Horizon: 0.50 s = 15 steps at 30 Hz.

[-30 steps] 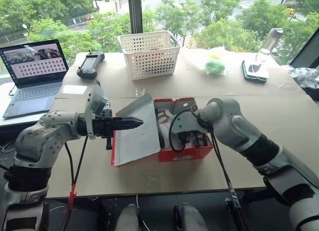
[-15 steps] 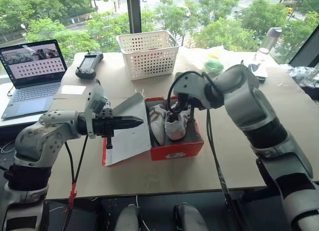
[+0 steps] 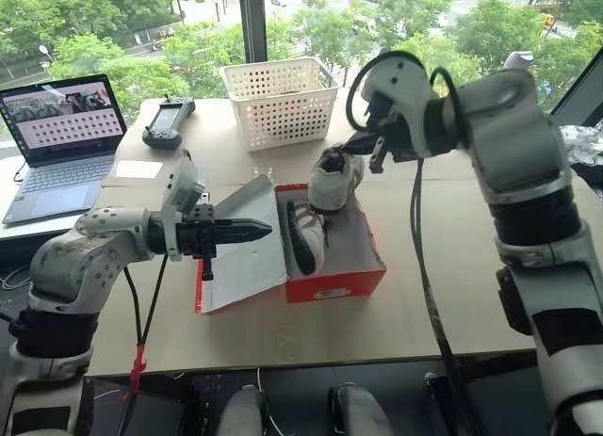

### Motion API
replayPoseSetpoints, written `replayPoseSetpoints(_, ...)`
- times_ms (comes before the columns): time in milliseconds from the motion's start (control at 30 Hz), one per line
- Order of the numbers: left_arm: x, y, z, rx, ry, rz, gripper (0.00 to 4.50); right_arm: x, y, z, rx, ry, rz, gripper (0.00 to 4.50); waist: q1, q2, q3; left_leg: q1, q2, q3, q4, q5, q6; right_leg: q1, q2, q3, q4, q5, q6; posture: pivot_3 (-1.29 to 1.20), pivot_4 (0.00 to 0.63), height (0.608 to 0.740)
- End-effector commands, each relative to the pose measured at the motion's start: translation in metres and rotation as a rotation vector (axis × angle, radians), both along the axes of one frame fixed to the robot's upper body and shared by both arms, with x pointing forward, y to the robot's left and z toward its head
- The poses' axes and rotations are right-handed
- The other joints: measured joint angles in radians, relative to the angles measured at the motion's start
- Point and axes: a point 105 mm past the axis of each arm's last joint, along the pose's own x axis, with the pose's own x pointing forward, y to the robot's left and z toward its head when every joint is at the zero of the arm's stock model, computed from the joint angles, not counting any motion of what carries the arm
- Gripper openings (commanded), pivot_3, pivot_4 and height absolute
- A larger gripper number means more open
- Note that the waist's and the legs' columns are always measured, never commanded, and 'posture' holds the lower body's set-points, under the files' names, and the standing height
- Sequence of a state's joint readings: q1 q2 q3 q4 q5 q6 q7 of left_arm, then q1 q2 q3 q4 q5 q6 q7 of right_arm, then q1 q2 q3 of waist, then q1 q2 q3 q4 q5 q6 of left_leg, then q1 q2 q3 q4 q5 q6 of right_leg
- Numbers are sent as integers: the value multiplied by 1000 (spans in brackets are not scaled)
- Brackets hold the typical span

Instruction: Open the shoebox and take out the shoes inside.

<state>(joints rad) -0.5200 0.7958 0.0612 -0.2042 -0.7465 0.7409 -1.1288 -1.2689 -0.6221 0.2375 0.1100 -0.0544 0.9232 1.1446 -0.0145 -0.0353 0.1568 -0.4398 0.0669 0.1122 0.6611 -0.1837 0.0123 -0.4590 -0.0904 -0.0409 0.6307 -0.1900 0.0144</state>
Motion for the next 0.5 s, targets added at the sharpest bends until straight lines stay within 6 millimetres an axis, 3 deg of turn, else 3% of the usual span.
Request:
replayPoseSetpoints(33, 0, -1, 10, 11, -49, -12, 0, 2, -18, 38, 71, -103, -60, 27, 0, 0, 0, 0, 0, 0, 0, 0, 0, 0, 0, 0, 0, 0, 0, 0, 150, 733)
replayPoseSetpoints(133, -1, -1, 11, 11, -50, -15, 0, 13, -44, 42, 49, -139, -156, 27, 0, 0, 0, 0, 0, 0, 0, 0, 0, 0, 0, 0, 0, 0, 0, 0, 150, 733)
replayPoseSetpoints(200, -1, -2, 11, 12, -52, -15, 0, 28, -71, 35, 5, -159, -266, 27, 0, 0, 0, 0, 0, 0, 0, 0, 0, 0, 0, 0, 0, 0, 0, 0, 150, 733)
replayPoseSetpoints(300, 0, -1, 12, 13, -54, -14, 0, 52, -121, 8, -68, -166, -464, 27, 2, 0, 0, 0, -1, 0, 0, 0, 0, 0, 0, 0, -1, 0, 0, 0, 150, 733)
replayPoseSetpoints(500, -1, 0, 13, 18, -58, -14, 0, 71, -169, -53, -186, -136, -606, 27, -7, 0, 0, 0, -1, 1, -1, 0, 0, 0, -1, 1, -2, 0, 1, 0, 150, 733)
